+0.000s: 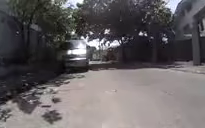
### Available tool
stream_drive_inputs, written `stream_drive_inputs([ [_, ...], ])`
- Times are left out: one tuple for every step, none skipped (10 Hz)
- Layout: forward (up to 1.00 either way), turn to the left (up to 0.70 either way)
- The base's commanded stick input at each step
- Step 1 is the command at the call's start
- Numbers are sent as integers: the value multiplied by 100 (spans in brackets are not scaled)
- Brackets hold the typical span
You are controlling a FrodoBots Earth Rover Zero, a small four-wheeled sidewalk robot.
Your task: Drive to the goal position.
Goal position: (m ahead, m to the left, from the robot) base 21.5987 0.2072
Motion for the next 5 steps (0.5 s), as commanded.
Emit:
stream_drive_inputs([
  [100,-3],
  [100,-7],
  [100,-25],
  [100,-40],
  [100,-40],
])
